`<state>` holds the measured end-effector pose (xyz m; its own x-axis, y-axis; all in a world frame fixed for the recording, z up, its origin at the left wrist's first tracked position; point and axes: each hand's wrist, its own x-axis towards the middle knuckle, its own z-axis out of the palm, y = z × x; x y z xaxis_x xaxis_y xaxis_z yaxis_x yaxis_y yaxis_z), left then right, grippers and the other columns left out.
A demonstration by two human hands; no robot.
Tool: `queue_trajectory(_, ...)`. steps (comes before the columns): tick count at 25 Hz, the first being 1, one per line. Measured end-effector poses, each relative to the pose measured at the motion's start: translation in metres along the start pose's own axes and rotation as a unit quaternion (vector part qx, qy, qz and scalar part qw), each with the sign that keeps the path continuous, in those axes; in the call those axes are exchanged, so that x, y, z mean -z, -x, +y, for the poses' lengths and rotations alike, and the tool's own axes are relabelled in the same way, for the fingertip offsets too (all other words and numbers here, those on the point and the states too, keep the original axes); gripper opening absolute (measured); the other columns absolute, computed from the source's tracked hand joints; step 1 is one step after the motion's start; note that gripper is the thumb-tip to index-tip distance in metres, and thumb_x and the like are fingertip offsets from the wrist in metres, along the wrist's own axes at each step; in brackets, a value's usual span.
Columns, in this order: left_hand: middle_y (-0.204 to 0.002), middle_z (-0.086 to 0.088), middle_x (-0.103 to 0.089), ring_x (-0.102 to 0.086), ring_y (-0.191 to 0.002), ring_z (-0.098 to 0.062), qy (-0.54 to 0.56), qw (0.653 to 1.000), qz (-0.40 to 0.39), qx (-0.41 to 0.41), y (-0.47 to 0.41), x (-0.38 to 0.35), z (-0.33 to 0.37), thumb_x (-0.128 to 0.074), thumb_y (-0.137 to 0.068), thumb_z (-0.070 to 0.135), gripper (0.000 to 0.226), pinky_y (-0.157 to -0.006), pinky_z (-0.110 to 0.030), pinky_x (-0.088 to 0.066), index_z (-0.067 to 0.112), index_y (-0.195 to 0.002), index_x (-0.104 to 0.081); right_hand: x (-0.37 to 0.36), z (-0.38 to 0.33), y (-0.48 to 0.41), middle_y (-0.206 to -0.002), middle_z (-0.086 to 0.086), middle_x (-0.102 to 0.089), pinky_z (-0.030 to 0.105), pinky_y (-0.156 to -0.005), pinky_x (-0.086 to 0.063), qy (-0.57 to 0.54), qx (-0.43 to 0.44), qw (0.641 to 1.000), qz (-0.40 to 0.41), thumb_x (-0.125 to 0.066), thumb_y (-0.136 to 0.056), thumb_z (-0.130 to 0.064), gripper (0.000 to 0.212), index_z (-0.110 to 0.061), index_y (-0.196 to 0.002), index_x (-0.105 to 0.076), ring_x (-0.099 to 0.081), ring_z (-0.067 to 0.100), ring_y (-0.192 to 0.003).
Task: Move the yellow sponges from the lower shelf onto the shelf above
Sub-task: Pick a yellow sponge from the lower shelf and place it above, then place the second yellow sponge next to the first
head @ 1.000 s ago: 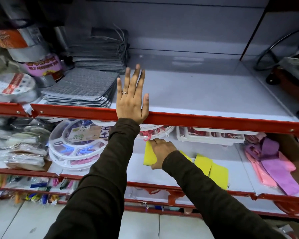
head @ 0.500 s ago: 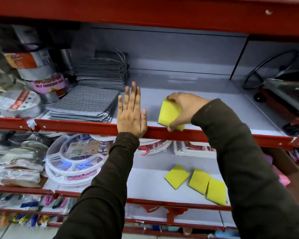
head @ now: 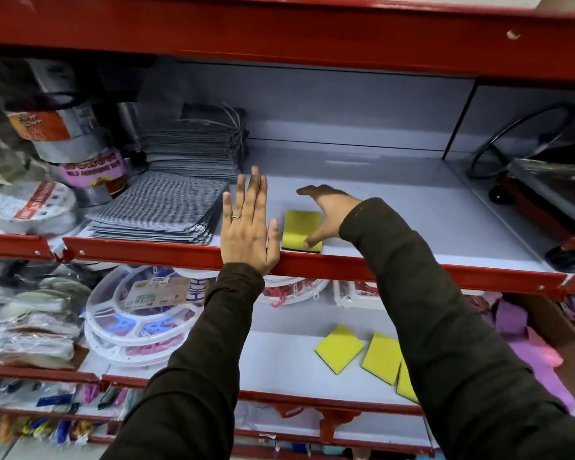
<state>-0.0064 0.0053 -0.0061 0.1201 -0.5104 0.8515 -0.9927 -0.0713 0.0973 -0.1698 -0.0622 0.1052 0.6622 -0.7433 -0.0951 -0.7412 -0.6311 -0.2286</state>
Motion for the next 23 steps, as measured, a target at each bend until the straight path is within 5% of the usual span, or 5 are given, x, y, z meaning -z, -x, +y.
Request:
queue_trajectory(4,-0.170,-0.017,-0.022,-0.016,-0.159,-0.033,0.005,1.000,0.001,0.000,0.001,0.000,0.002,-0.027,-0.100,0.035,0.071,-0.132,-0.042,0.005,0.004,-0.163,-0.019,0.004,0.004,0.066,-0.133,0.002,-0.055,0.018,-0.083,-0.043,-0.117,0.053,0.988,0.090,-0.085,-0.069,-0.032,0.076,-0.024,-0.136,-0.050,-0.055,0.015,-0.113)
queue_trajectory(7,-0.170,-0.017,-0.022,-0.017,-0.159,-0.034,0.001,1.000,0.003,0.002,0.003,-0.001,0.003,-0.026,-0.100,0.037,0.071,-0.132,-0.041,0.007,0.004,-0.163,-0.019,-0.031,0.010,0.106,-0.116,-0.008,-0.063,0.003,-0.065,-0.042,-0.219,0.060,0.974,0.006,-0.087,-0.068,-0.031,0.059,-0.026,-0.121,-0.060,-0.060,0.005,-0.094)
queue_trajectory(13,-0.170,-0.018,-0.022,-0.014,-0.159,-0.034,-0.017,1.000,0.008,-0.002,0.001,-0.006,0.000,-0.026,-0.100,0.039,0.072,-0.131,-0.038,0.010,0.005,-0.163,-0.019,-0.156,0.056,0.082,-0.141,0.009,-0.053,0.034,-0.103,-0.046,-0.110,-0.177,0.954,-0.217,-0.082,-0.071,-0.045,0.086,-0.010,-0.140,-0.046,-0.054,0.026,-0.124)
queue_trajectory(19,-0.171,-0.016,-0.020,0.004,-0.160,-0.019,-0.027,1.000,0.014,-0.001,0.002,-0.009,-0.006,-0.025,-0.100,0.040,0.072,-0.131,-0.039,0.010,0.009,-0.165,-0.015,-0.255,0.082,0.053,-0.136,0.014,-0.052,0.041,-0.107,-0.042,-0.016,-0.282,0.944,-0.171,-0.076,-0.063,-0.066,0.104,-0.003,-0.137,-0.041,-0.048,0.032,-0.127)
queue_trajectory(23,-0.171,-0.015,-0.021,0.001,-0.160,-0.020,-0.021,1.000,0.021,-0.004,0.002,-0.009,-0.005,-0.024,-0.101,0.041,0.072,-0.131,-0.040,0.007,0.009,-0.164,-0.015,-0.291,0.081,0.056,-0.147,0.014,-0.040,0.046,-0.113,-0.034,-0.007,-0.306,0.939,-0.158,-0.078,-0.064,-0.054,0.117,-0.003,-0.151,-0.019,-0.040,0.033,-0.136)
